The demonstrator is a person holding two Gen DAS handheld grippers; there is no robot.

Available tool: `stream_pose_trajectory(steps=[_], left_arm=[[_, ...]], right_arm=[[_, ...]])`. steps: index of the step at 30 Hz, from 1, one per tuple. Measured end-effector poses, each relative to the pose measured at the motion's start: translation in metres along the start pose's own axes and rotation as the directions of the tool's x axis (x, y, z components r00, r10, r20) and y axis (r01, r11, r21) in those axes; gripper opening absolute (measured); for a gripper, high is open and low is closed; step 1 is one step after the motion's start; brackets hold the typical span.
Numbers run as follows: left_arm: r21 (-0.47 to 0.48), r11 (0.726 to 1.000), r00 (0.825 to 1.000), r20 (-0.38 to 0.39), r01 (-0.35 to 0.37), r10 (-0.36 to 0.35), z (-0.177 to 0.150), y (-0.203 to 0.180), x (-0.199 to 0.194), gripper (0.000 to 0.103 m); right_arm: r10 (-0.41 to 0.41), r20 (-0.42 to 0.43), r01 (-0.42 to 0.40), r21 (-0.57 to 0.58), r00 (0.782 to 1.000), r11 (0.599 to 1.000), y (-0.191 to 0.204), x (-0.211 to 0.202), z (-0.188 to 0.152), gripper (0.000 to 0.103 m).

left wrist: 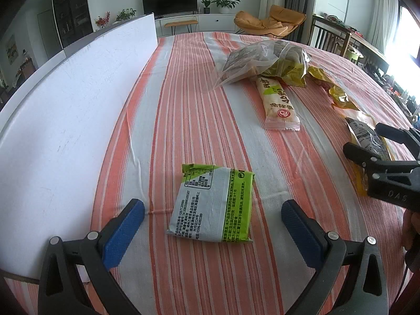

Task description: Organize snacks

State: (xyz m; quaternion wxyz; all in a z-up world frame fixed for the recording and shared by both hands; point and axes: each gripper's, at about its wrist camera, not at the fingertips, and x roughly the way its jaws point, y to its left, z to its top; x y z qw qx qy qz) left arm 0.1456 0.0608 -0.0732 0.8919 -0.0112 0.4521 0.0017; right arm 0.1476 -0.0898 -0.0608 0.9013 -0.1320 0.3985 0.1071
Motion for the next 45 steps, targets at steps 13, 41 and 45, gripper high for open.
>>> stream_pose_trajectory(steps=[13, 41, 45], left_arm=[[0.0, 1.0, 1.0, 0.0, 0.0, 0.0, 0.0, 0.0, 0.0, 0.103], [0.0, 1.0, 1.0, 0.0, 0.001, -0.001, 0.0, 0.0, 0.0, 0.103], [-0.001, 1.0, 1.0, 0.0, 0.001, -0.001, 0.0, 0.0, 0.0, 0.103]], right_arm=[[-0.037, 0.131, 0.036, 0.009, 0.991, 0.999, -0.001, -0.024, -0.007, 0.094], [0.048, 0.153, -0.093, 0.303, 0.987, 0.948, -0.061, -0.03, -0.03, 0.094], [0.058, 0.14, -0.102, 0.332, 0.988, 0.938, -0.067, -0.026, -0.032, 0.094]])
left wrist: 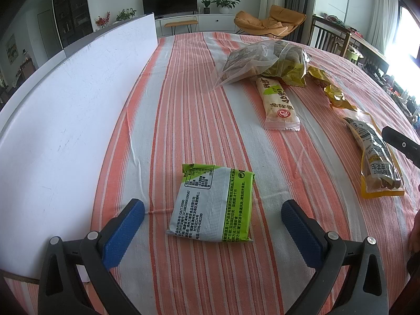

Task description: Organize snacks

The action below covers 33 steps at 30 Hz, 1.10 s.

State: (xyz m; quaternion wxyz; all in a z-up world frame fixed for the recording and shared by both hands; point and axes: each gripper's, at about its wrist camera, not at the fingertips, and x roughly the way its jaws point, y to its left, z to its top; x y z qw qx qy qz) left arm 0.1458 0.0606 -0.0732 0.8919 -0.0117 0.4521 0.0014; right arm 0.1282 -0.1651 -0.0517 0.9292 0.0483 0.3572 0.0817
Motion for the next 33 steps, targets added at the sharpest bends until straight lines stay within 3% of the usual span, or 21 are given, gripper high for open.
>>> stream_pose_trajectory(steps=[7, 10, 11, 13, 15, 17, 19, 22, 24, 26, 27, 29, 30, 33], left_arm=[[0.004, 1.0, 1.0, -0.008, 0.004, -0.004, 0.0, 0.001, 0.0, 0.103], [0.032, 0.998, 0.994, -0.096, 0.059, -0.055, 0.01, 0.005, 0.002, 0.103], [0.02, 0.994, 0.987, -0.123, 0.104, -0.101, 0.015, 0.01, 0.002, 0.103], [-0.073, 0.971, 0.958, -0.162, 0.227, -0.236, 0.023, 0.029, 0.0, 0.101], [-0.178, 0.926, 0.916, -0.171, 0.334, -0.363, 0.027, 0.045, -0.003, 0.101], [-0.229, 0.905, 0.896, -0.186, 0.358, -0.402, 0.024, 0.05, -0.003, 0.101], [-0.191, 0.927, 0.912, -0.2, 0.323, -0.359, 0.022, 0.042, -0.003, 0.101], [-0.057, 0.974, 0.95, -0.214, 0.219, -0.226, 0.022, 0.02, 0.0, 0.101], [-0.001, 0.988, 0.965, -0.21, 0.157, -0.154, 0.023, 0.007, 0.003, 0.101], [0.044, 0.994, 0.978, -0.189, 0.1, -0.09, 0.024, -0.001, 0.005, 0.091], [0.074, 0.996, 0.985, -0.17, 0.045, -0.032, 0.024, -0.005, 0.006, 0.081], [0.061, 0.997, 0.992, -0.124, 0.043, -0.035, 0.021, -0.007, 0.001, 0.061], [0.051, 0.998, 0.994, -0.106, 0.031, -0.025, 0.021, -0.006, 0.0, 0.049], [0.006, 0.999, 0.996, -0.086, 0.033, -0.033, 0.017, -0.001, -0.003, 0.049]], right_arm=[[0.014, -0.027, -0.012, 0.075, 1.0, 0.997, -0.015, 0.004, -0.001, 0.094], [0.051, -0.054, -0.045, 0.112, 0.997, 0.993, -0.022, 0.009, -0.001, 0.094], [0.067, -0.07, -0.058, 0.126, 0.995, 0.99, -0.024, 0.011, 0.0, 0.094], [0.102, -0.096, -0.085, 0.161, 0.99, 0.983, -0.03, 0.013, 0.001, 0.094], [0.155, -0.115, -0.125, 0.235, 0.981, 0.964, -0.041, 0.014, 0.004, 0.094], [0.189, -0.127, -0.145, 0.296, 0.974, 0.944, -0.051, 0.014, 0.008, 0.094], [0.227, -0.145, -0.161, 0.367, 0.963, 0.916, -0.063, 0.016, 0.014, 0.094], [0.264, -0.192, -0.161, 0.429, 0.945, 0.889, -0.073, 0.021, 0.021, 0.094], [0.294, -0.257, -0.157, 0.445, 0.921, 0.882, -0.071, 0.028, 0.027, 0.094], [0.324, -0.348, -0.145, 0.453, 0.88, 0.88, -0.064, 0.036, 0.031, 0.094], [0.335, -0.385, -0.14, 0.454, 0.86, 0.88, -0.058, 0.039, 0.033, 0.094], [0.348, -0.438, -0.139, 0.441, 0.829, 0.886, -0.038, 0.042, 0.037, 0.094], [0.341, -0.443, -0.14, 0.426, 0.829, 0.894, -0.03, 0.042, 0.04, 0.094], [0.262, -0.46, -0.114, 0.326, 0.849, 0.939, 0.008, 0.045, 0.047, 0.094]])
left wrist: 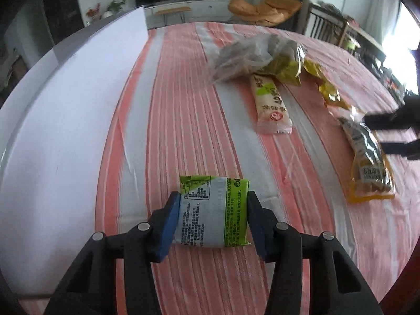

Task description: Organize snacks

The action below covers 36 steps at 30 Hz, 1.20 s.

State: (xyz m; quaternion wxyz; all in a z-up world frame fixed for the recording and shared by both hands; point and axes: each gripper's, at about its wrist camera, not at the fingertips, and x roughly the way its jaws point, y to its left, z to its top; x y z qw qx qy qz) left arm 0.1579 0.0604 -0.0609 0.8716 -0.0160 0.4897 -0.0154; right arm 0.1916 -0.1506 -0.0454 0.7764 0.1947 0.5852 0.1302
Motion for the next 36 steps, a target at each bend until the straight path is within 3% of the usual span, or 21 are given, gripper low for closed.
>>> stream_pose_trajectory(steps=[3, 5, 6, 8, 13, 14, 15, 17, 18, 22, 25, 28, 33, 35, 36], left_arm=[[-0.054, 0.997, 0.998, 0.027, 0.05, -0.049, -0.009, 0.011, -0.009, 0.049], [-0.083, 0.987, 0.989, 0.061, 0.137, -0.132, -0.015, 0.016, -0.02, 0.049], [-0.086, 0.982, 0.983, 0.084, 0.168, -0.161, -0.016, 0.017, -0.026, 0.049], [-0.087, 0.968, 0.967, 0.13, 0.233, -0.221, -0.019, 0.019, -0.038, 0.049], [-0.13, 0.925, 0.924, 0.194, 0.357, -0.33, -0.017, 0.024, -0.062, 0.049], [-0.136, 0.919, 0.919, 0.204, 0.369, -0.339, -0.015, 0.024, -0.067, 0.049], [-0.147, 0.912, 0.911, 0.223, 0.384, -0.347, -0.012, 0.028, -0.076, 0.049], [-0.168, 0.899, 0.899, 0.254, 0.405, -0.357, -0.005, 0.033, -0.089, 0.049], [-0.18, 0.893, 0.894, 0.267, 0.412, -0.359, -0.002, 0.039, -0.095, 0.049], [-0.211, 0.888, 0.893, 0.294, 0.408, -0.34, 0.001, 0.056, -0.112, 0.049], [-0.236, 0.874, 0.884, 0.319, 0.424, -0.343, 0.003, 0.077, -0.127, 0.049], [-0.268, 0.878, 0.886, 0.361, 0.397, -0.29, 0.015, 0.113, -0.146, 0.049], [-0.356, 0.903, 0.924, 0.368, 0.239, -0.1, 0.034, 0.186, -0.162, 0.049], [-0.408, 0.903, 0.943, 0.331, 0.136, 0.007, 0.035, 0.216, -0.158, 0.052], [-0.43, 0.897, 0.949, 0.312, 0.105, 0.038, 0.034, 0.229, -0.155, 0.061]], right_arm=[[-0.176, -0.059, 0.17, -0.105, 0.983, 0.98, 0.029, 0.028, -0.008, 0.096], [-0.295, -0.044, 0.274, -0.256, 0.955, 0.927, 0.05, 0.041, -0.02, 0.093], [-0.29, -0.044, 0.27, -0.26, 0.956, 0.927, 0.049, 0.04, -0.023, 0.091], [-0.244, -0.014, 0.234, -0.228, 0.97, 0.945, 0.038, 0.024, -0.025, 0.067], [-0.116, -0.028, 0.111, -0.134, 0.993, 0.985, 0.006, -0.011, -0.027, 0.062], [-0.072, -0.025, 0.069, -0.117, 0.997, 0.991, 0.002, -0.02, -0.028, 0.035], [-0.036, -0.026, 0.034, -0.097, 0.999, 0.995, -0.002, -0.027, -0.028, 0.028], [0.092, -0.036, -0.094, -0.041, 0.995, 0.995, -0.005, -0.042, -0.027, 0.028], [0.098, -0.036, -0.1, -0.047, 0.995, 0.994, -0.002, -0.044, -0.026, 0.028], [0.038, -0.031, -0.042, -0.145, 0.999, 0.989, 0.022, -0.043, -0.024, 0.028], [0.159, -0.026, -0.161, -0.106, 0.987, 0.981, 0.03, -0.047, -0.022, 0.028], [0.29, -0.001, -0.288, -0.095, 0.957, 0.953, 0.063, -0.059, -0.014, 0.028], [0.463, -0.045, -0.462, -0.197, 0.885, 0.865, 0.174, -0.058, -0.001, 0.028], [0.481, -0.068, -0.481, -0.261, 0.874, 0.837, 0.227, -0.047, -0.001, 0.028], [0.484, -0.079, -0.485, -0.288, 0.872, 0.826, 0.248, -0.042, -0.003, 0.028]])
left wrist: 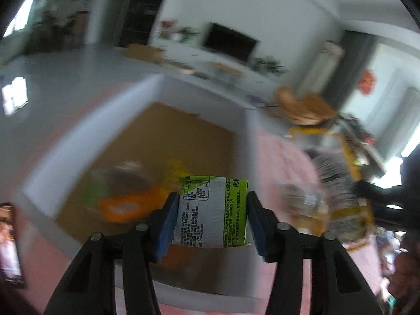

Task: Organize snacks
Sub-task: 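Carry both packets into the white box and open both tools, then bring both tools back over the table beside the remaining snacks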

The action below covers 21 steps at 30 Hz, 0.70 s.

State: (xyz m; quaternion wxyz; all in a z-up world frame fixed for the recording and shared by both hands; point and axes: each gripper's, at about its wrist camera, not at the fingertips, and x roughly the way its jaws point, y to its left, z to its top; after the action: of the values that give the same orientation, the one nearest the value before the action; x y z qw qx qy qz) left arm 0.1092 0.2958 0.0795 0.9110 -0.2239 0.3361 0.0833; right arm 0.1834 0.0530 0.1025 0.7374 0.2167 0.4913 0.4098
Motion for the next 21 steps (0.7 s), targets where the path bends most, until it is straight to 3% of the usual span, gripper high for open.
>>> stream_pose_trajectory(steps=[1, 3, 4, 5, 6, 9, 12, 14, 17, 19, 21], left_arm=[[-0.02, 0.999, 0.999, -0.011, -0.039, 0.039, 0.003, 0.014, 0.004, 0.078], [-0.054, 0.994, 0.995, -0.011, -0.097, 0.096, 0.006, 0.034, 0.006, 0.085], [-0.064, 0.991, 0.994, -0.008, -0.114, 0.113, 0.005, 0.04, 0.006, 0.085], [-0.069, 0.99, 0.993, -0.005, -0.122, 0.122, 0.004, 0.044, 0.004, 0.085], [-0.071, 0.99, 0.993, 0.002, -0.12, 0.121, 0.001, 0.047, 0.002, 0.085], [-0.075, 0.993, 0.995, 0.031, -0.094, 0.097, -0.014, 0.041, -0.007, 0.087], [-0.042, 0.999, 0.999, 0.033, -0.012, 0.013, -0.043, 0.01, -0.014, 0.088], [-0.001, 0.998, 0.998, 0.021, 0.063, -0.063, -0.068, -0.022, -0.022, 0.088], [0.097, 0.977, 0.982, -0.028, 0.189, -0.187, -0.11, -0.081, -0.031, 0.095], [0.17, 0.945, 0.959, -0.099, 0.278, -0.265, -0.142, -0.127, -0.024, 0.098], [0.235, 0.905, 0.927, -0.214, 0.355, -0.308, -0.17, -0.166, -0.007, 0.098]], right_arm=[[0.002, -0.012, -0.003, -0.023, 1.0, 1.0, 0.012, 0.016, 0.003, 0.028], [-0.006, -0.044, 0.003, -0.064, 0.999, 0.998, 0.036, 0.057, 0.005, 0.034], [-0.033, -0.063, 0.027, -0.089, 0.997, 0.996, 0.044, 0.074, 0.005, 0.047], [-0.059, -0.08, 0.05, -0.107, 0.995, 0.993, 0.049, 0.085, 0.004, 0.067], [-0.092, -0.091, 0.081, -0.124, 0.992, 0.989, 0.052, 0.096, 0.003, 0.073], [-0.129, -0.066, 0.116, -0.166, 0.99, 0.979, 0.049, 0.097, -0.002, 0.075], [-0.269, 0.039, 0.268, -0.305, 0.962, 0.914, 0.032, 0.07, -0.02, 0.079], [-0.382, 0.128, 0.401, -0.383, 0.915, 0.832, 0.005, 0.048, -0.038, 0.083], [-0.553, 0.213, 0.588, -0.397, 0.806, 0.705, -0.059, 0.019, -0.071, 0.083], [-0.66, 0.222, 0.69, -0.353, 0.718, 0.632, -0.11, -0.004, -0.093, 0.083], [-0.731, 0.221, 0.761, -0.264, 0.646, 0.593, -0.159, -0.037, -0.113, 0.083]])
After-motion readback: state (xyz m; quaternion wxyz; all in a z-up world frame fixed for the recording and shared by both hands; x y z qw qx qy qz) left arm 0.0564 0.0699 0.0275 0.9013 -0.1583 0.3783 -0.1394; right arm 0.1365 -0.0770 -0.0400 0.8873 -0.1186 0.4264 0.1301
